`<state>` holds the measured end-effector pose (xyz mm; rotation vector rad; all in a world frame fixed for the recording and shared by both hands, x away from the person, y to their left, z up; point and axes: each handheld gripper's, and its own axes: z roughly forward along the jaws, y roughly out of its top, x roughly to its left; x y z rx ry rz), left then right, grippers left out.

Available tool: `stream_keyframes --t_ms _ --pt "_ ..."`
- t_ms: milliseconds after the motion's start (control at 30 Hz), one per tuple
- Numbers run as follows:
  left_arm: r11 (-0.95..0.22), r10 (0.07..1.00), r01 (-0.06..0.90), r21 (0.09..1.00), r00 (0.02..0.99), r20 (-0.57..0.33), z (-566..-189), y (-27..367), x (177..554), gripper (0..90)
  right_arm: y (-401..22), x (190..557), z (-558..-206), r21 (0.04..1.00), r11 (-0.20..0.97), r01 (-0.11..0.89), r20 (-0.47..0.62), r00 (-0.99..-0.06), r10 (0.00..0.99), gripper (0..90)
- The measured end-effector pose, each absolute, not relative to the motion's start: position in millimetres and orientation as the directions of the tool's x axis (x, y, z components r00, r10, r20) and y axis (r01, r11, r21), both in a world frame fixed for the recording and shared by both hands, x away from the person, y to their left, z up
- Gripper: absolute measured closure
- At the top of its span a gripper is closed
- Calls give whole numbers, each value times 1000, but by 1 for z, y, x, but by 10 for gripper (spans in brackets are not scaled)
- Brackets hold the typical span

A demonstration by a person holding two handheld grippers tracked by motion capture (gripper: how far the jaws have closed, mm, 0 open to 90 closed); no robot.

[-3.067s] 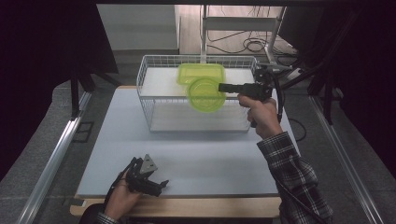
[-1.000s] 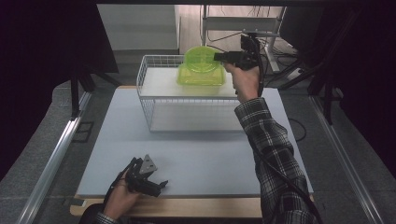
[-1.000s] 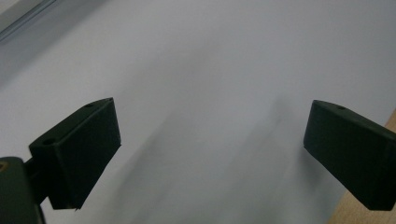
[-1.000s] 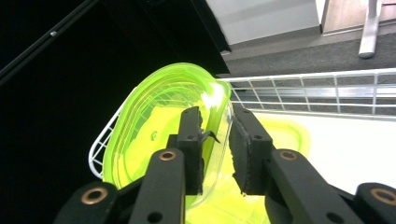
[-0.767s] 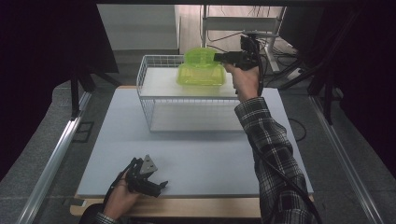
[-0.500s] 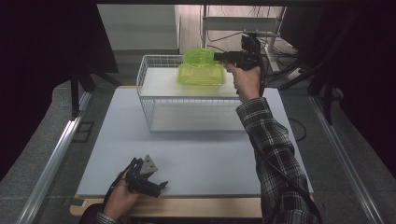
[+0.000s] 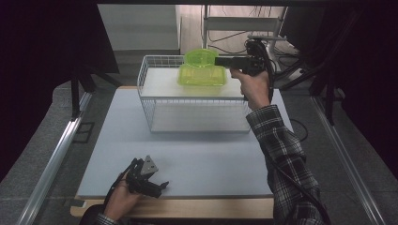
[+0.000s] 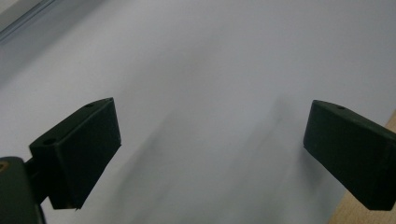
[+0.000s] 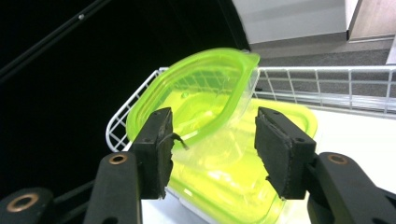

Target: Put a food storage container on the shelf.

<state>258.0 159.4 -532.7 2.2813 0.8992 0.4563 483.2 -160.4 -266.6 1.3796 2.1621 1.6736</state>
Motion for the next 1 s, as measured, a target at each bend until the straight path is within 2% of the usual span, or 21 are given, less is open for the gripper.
stream_keyframes --t_ms 600,1000 --pt "-570 699 483 664 710 84 -533 159 258 40 -168 457 -285 832 95 546 365 -669 647 340" --pt "-578 693 479 661 716 87 -534 158 258 40 -166 444 -301 842 143 520 329 -706 627 205"
